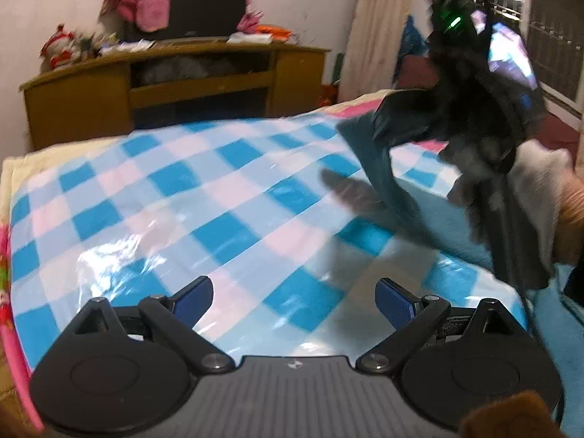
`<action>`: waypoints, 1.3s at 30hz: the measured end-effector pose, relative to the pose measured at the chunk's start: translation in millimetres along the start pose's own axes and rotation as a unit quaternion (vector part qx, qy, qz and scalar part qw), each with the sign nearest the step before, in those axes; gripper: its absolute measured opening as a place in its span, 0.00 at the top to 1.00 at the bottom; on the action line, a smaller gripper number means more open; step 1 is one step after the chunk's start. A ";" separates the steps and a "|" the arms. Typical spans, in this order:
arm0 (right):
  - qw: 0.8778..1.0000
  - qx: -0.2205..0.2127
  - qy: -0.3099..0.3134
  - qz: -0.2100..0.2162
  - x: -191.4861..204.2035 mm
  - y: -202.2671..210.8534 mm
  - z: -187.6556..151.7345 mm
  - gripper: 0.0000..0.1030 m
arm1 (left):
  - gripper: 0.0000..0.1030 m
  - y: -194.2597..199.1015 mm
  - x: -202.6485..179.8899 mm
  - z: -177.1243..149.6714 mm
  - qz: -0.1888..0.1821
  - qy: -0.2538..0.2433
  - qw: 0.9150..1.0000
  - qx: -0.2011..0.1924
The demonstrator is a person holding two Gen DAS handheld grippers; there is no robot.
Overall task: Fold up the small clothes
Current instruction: 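Grasp the sleeve cuff again with the right tool and lift it, then lay the sleeve down onto the folded body and open the right tool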
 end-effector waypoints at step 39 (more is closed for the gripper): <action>0.863 -0.070 -0.452 -0.215 -357.3 302.7 -272.5 0.86 | 0.04 52.4 -229.3 -81.1 -0.143 -0.268 0.952 0.033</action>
Point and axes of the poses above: each gripper's, at about its wrist camera, not at the fingertips, and y roughly against the way its jaws point, x to its left, z to its top, the point moved 1 cm from there along -y, roughly the way its jaws point, and after that the axes turned 1 degree about -x, right-handed, at the moved point
